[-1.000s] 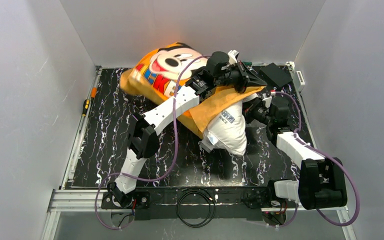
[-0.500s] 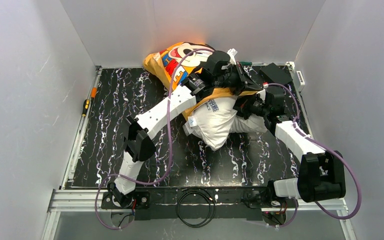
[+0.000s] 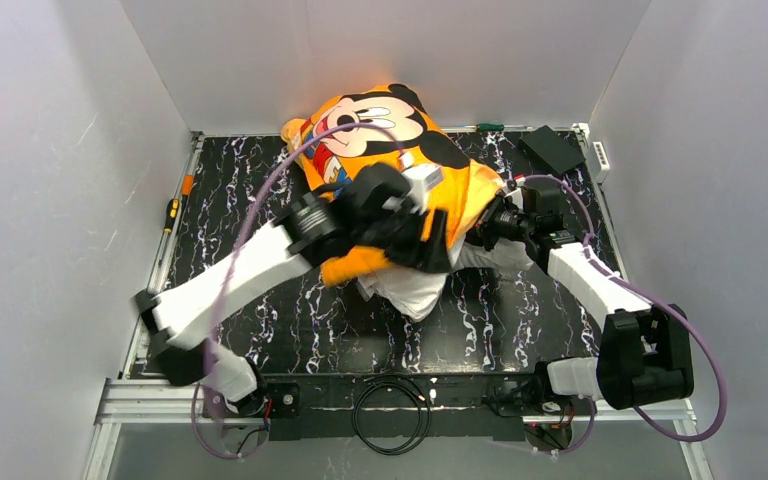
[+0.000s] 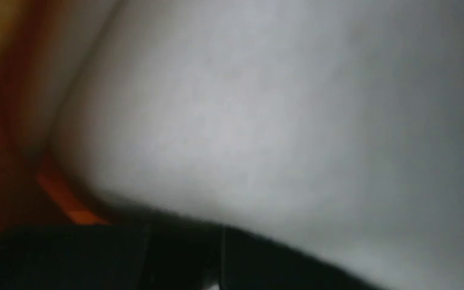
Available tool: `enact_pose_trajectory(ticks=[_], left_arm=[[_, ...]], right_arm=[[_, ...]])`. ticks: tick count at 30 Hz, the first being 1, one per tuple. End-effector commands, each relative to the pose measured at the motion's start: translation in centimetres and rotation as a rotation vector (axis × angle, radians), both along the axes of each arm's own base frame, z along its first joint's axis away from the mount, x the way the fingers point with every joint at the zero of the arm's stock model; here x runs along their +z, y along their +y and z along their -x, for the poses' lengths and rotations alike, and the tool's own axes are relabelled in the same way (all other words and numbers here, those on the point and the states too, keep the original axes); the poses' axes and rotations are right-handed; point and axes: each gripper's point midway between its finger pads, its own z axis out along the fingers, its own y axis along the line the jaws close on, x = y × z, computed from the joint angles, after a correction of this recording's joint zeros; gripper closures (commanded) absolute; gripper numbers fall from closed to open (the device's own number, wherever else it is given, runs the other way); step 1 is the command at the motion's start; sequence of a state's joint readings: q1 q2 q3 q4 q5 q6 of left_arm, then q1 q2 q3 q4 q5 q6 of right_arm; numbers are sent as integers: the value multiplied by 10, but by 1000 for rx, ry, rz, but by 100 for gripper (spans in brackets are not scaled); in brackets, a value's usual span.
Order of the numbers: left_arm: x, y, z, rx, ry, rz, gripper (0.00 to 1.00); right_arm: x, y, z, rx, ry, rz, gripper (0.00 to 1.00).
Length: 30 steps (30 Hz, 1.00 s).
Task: Put the pillow into the pillowcase
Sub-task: Stuff the pillow into the pillowcase.
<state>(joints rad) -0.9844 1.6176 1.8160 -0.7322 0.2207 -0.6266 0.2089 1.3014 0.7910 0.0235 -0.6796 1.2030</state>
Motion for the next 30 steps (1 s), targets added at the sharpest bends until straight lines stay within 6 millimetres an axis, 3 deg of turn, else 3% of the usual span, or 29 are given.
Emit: enact_pose_trajectory(ticks=[1,4,7,9,15,19,25,27,30], left_arm=[[2,109,27,68,-243,-201,26],[2,156,16,223,-318,-280,3],[-5,179,14,312,-251,-272,2],[-17,180,15,361,-105,-208,2],[-56,151,12,430,273,50,2],[-88,139,7,479,446,168,2],[-132,151,-8,603,514,191,3],[-136,150,-14,610,524,246,14],[-133,149,-20,603,527,299,51]], right_arm=[[24,-10,-16,-49,-145,36,97],[16,-16,-5,-16,-130,116,83],[15,-25,7,15,-130,217,56],[18,-32,17,34,-130,284,39],[18,-54,63,123,-93,445,7],[22,-62,86,183,-122,503,2],[26,-55,107,271,-222,563,2],[27,-47,112,300,-281,613,2],[31,-31,118,331,-385,679,2]])
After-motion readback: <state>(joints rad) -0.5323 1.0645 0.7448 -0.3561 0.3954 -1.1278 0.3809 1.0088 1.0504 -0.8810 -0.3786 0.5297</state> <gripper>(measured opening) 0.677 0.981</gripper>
